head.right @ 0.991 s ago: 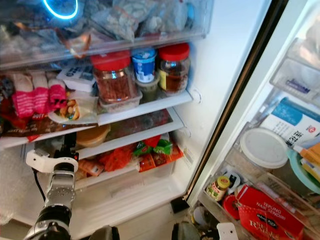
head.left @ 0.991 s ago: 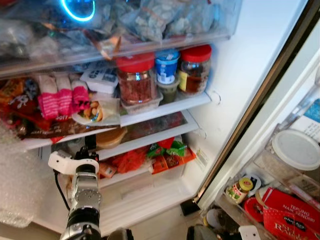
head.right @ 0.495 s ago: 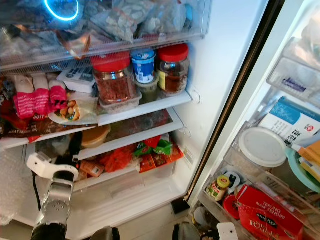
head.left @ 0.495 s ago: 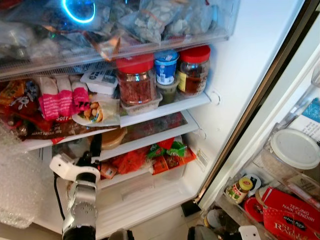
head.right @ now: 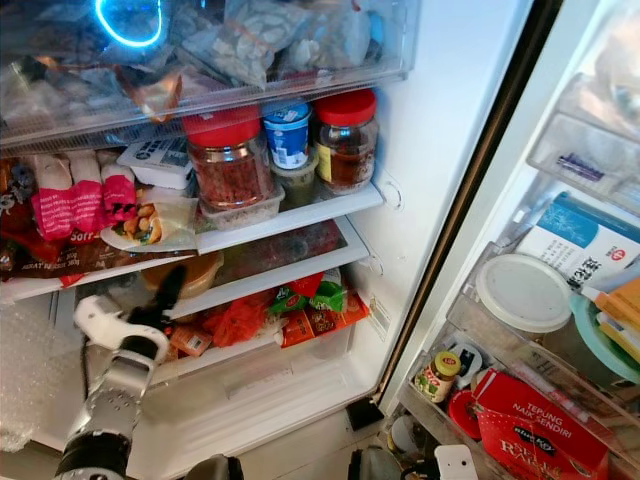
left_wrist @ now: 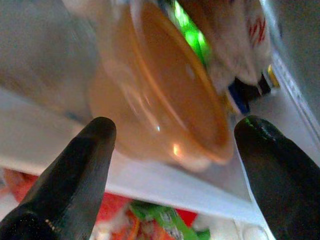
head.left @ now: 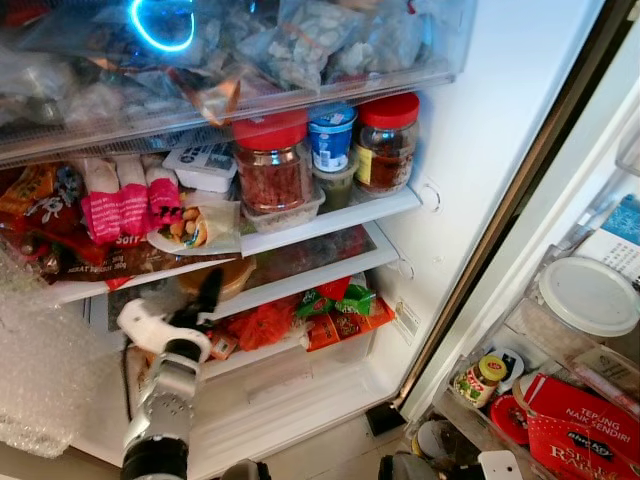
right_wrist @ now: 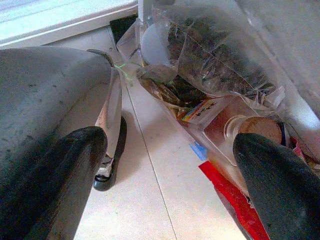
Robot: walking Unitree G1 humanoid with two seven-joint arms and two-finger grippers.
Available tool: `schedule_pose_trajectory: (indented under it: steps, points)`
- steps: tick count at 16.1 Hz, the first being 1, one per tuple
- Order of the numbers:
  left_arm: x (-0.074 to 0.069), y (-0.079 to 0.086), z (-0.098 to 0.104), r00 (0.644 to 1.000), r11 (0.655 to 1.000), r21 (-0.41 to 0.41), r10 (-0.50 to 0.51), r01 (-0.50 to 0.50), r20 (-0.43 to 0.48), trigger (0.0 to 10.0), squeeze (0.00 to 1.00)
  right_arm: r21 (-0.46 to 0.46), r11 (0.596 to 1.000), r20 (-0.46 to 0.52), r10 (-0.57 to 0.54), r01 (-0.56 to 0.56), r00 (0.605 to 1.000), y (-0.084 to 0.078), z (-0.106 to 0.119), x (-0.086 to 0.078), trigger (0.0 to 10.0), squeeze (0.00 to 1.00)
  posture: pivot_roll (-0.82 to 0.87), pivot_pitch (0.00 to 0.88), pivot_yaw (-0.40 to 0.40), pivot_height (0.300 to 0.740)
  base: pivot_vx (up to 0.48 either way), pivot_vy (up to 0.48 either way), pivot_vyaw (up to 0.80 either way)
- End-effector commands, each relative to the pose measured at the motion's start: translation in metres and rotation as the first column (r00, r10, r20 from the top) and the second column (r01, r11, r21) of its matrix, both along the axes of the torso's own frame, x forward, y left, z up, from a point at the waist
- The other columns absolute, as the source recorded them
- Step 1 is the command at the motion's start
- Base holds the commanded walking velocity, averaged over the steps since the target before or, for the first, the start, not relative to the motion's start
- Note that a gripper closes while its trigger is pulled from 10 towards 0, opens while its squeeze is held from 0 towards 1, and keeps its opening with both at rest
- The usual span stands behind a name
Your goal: Restocking fridge
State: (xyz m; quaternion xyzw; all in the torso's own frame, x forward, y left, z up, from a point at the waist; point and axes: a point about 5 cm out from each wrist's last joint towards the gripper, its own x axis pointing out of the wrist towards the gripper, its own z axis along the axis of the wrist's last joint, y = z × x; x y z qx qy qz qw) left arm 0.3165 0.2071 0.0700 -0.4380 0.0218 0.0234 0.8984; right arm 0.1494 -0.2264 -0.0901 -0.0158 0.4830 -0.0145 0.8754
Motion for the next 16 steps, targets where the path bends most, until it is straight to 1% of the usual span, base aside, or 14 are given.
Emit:
schedule_pose_trajectory:
  steps: [1,2,4,5,9,10,12,14,16]
  points:
    - [0.004,-0.004,-0.002,0.999,0.999,0.01,-0.045,0.045,-0.019,10.0,0.0,-0.001,1.0,-0.001,-0.016,0.016,1.0,-0.002,-0.001,-0.003,10.0,0.0,-0.15,0.051,-0.002,0.643,0.0,0.0,0.0]
    - [0.005,-0.005,-0.002,0.998,0.999,0.013,-0.052,0.053,-0.022,10.0,0.0,-0.001,1.0,-0.001,-0.017,0.017,1.0,-0.002,-0.001,-0.003,10.0,0.0,-0.15,0.051,-0.002,0.643,0.0,0.0,0.0]
    - [0.015,-0.009,0.002,0.997,0.997,0.014,-0.078,0.078,-0.012,10.0,0.0,-0.004,1.0,-0.001,-0.021,0.021,1.0,-0.003,-0.001,-0.004,10.0,0.0,-0.16,0.053,-0.001,0.643,0.0,0.0,0.0]
    - [0.023,-0.011,0.006,0.996,0.996,0.019,-0.086,0.086,-0.008,10.0,0.0,-0.005,1.0,-0.002,-0.023,0.023,1.0,-0.003,-0.001,-0.004,10.0,0.0,-0.16,0.055,-0.002,0.643,0.0,0.0,0.0]
    - [0.035,-0.014,0.015,0.996,0.995,0.033,-0.092,0.092,-0.003,10.0,0.0,-0.009,1.0,-0.002,-0.025,0.025,1.0,-0.003,-0.001,-0.005,10.0,0.0,-0.17,0.055,-0.001,0.643,0.0,0.0,0.0]
    - [0.036,-0.015,0.015,0.995,0.994,0.038,-0.1,0.1,0.0,10.0,0.0,-0.008,1.0,-0.002,-0.027,0.027,1.0,-0.002,-0.001,-0.005,10.0,0.0,-0.17,0.054,0.002,0.643,0.0,0.0,0.0]
    - [0.031,-0.015,0.012,0.992,0.983,0.132,-0.126,0.126,-0.005,10.0,0.0,-0.008,0.999,-0.001,-0.031,0.031,1.0,-0.002,-0.001,-0.005,10.0,0.0,-0.17,0.049,0.015,0.643,0.0,0.0,0.0]
    - [0.023,-0.007,0.012,0.993,0.978,0.182,-0.112,0.103,0.041,10.0,0.0,-0.002,0.999,0.001,-0.035,0.035,0.999,0.0,-0.002,-0.004,10.0,0.0,-0.16,0.047,0.017,0.643,0.0,0.0,0.0]
    - [0.014,-0.006,0.013,0.989,0.968,0.231,-0.12,0.098,0.085,10.0,0.0,0.0,1.0,0.0,-0.031,0.031,1.0,0.0,-0.002,-0.004,10.0,0.0,-0.15,0.048,0.017,0.643,0.0,0.0,0.0]
